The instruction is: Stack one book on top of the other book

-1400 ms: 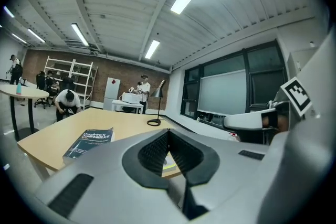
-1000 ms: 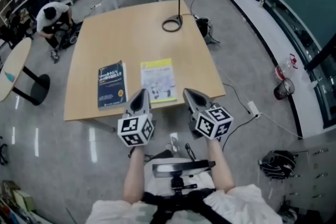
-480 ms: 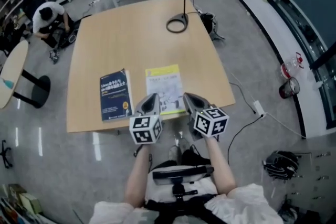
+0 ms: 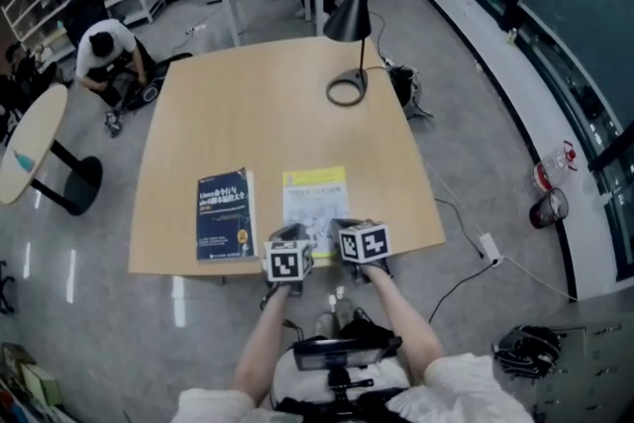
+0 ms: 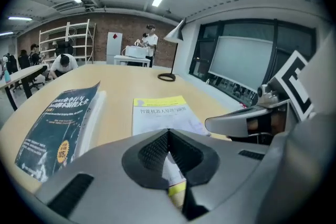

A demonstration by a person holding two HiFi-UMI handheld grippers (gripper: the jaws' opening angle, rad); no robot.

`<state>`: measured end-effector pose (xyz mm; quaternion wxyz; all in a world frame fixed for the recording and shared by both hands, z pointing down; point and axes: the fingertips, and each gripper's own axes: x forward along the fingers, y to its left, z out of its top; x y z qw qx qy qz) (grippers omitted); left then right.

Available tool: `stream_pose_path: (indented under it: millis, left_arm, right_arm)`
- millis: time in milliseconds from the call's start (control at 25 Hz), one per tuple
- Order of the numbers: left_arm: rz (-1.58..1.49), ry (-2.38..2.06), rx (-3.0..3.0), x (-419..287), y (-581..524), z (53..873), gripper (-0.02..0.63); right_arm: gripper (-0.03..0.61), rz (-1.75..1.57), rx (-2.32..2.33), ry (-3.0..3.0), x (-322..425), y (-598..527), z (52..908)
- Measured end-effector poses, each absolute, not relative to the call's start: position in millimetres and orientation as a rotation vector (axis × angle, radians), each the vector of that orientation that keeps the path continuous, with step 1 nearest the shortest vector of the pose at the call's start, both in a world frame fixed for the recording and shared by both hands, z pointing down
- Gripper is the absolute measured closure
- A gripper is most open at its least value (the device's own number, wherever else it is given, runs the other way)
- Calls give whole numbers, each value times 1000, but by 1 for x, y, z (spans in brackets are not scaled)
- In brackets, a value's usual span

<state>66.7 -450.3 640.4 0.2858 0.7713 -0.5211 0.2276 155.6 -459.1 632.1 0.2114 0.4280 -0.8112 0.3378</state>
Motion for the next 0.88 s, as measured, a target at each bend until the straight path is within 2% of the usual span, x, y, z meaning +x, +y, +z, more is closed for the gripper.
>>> stream_pose_path:
  millis: [200,880]
  left_arm:
    - [736,-1367,1930,61,-452,679,601]
    - [666,-1152,1803,97,-448,687,601]
  right_arm:
    - [581,1009,1132,-2091,149,-459,668]
    - [581,1011,1078,-2027,149,-462,678]
